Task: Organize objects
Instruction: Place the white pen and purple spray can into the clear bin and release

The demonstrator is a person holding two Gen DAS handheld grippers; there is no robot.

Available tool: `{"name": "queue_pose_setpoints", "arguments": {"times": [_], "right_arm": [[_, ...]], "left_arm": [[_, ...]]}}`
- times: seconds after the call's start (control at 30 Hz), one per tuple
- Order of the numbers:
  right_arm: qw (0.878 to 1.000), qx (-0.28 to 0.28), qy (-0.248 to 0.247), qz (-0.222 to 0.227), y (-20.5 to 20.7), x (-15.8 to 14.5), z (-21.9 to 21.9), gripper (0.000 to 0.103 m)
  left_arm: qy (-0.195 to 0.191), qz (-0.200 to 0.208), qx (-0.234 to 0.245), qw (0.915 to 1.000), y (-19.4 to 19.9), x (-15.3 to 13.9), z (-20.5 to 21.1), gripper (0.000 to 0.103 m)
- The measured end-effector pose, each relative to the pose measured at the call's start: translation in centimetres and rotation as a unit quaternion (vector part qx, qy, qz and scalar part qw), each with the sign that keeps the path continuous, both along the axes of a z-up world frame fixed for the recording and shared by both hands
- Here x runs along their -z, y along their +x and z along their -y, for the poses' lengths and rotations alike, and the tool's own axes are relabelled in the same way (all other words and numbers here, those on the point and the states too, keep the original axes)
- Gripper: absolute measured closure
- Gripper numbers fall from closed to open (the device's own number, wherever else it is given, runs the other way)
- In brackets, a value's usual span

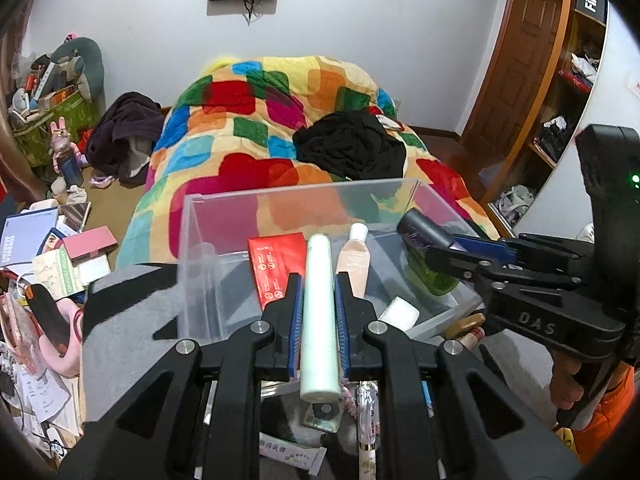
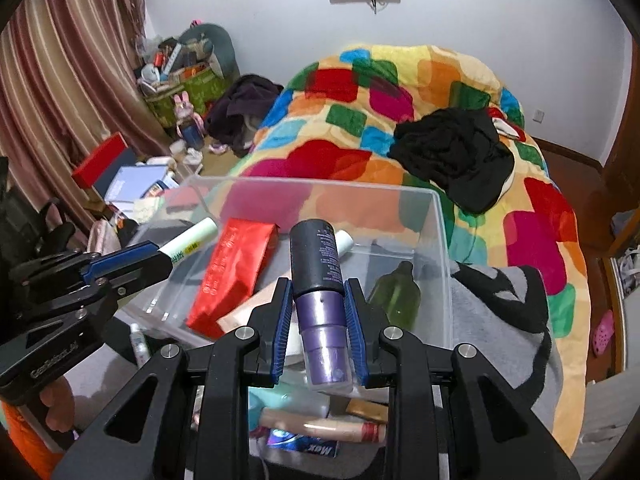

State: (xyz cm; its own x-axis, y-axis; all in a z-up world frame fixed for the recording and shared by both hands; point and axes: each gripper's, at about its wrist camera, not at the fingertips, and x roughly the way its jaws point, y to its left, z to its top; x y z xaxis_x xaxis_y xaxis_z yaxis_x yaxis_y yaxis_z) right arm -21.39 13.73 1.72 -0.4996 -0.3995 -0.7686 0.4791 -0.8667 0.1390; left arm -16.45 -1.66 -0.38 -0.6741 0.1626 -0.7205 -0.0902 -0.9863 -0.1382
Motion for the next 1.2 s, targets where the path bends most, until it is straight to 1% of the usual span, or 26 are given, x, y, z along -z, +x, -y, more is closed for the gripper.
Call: {"name": "queue_pose_setpoints", "arguments": {"times": [0.3,0.43,0.53,0.6,0.63,0.7,0.73,0.8,0.93,0.97,1.1,1.2], "right_arm": [[1.0,-0.005,0.02,0.016,-0.3,1.4,0.7,0.079],[1.0,-0.008,0.019,0.018,0.1,1.4,0.8,0.079],[1.0,-0.01,0.022,0.013,0.7,1.2,0.8,0.078],[1.0,-0.012,0.021,0.006,1.1,0.8,0.8,0.072],[1.0,-0.013,0.02,0.003,1.3,0.5,0.7,0.07],[1.0,-0.014,0.019,-0.009,1.9,-0.1,0.7,0.061],[1.0,-0.014,0.018,-0.017,2.3,-0.5,0.6,0.058],[0.999,-0.015,0.015,-0.031,3.1,-1.2,0.4,0.052],[0.999,-0.016,0.006,-0.051,4.4,-2.5,-0.4,0.045],[0.998,-0.015,0.005,-0.055,4.7,-2.7,-0.5,0.042],[0.997,-0.015,0.002,-0.072,6.1,-3.4,-1.2,0.032],[0.997,-0.015,0.004,-0.077,7.1,-3.3,-1.8,0.032]], "left_arm": [[0.001,0.016,0.007,0.9998,-0.9,0.9,-0.5,0.088],[0.005,0.017,0.008,0.9998,-0.7,0.8,-0.5,0.088],[0.006,0.014,0.009,0.9998,-0.4,0.5,-0.4,0.085],[0.005,0.009,0.007,0.9999,0.0,0.2,-0.3,0.076],[0.004,0.005,0.006,1.0,0.2,0.0,-0.3,0.073],[0.001,-0.005,0.003,1.0,0.8,-0.5,-0.1,0.061],[0.0,-0.01,0.002,0.9999,1.1,-0.8,-0.1,0.058],[-0.002,-0.023,-0.003,0.9997,1.8,-1.4,0.3,0.047],[-0.006,-0.035,-0.014,0.9993,3.1,-2.1,0.9,0.035],[-0.006,-0.037,-0.017,0.9991,3.5,-2.2,1.1,0.031],[-0.013,-0.035,-0.031,0.9988,4.9,-1.8,2.0,0.02],[-0.019,-0.022,-0.041,0.9987,5.8,-0.7,2.6,0.019]]}}
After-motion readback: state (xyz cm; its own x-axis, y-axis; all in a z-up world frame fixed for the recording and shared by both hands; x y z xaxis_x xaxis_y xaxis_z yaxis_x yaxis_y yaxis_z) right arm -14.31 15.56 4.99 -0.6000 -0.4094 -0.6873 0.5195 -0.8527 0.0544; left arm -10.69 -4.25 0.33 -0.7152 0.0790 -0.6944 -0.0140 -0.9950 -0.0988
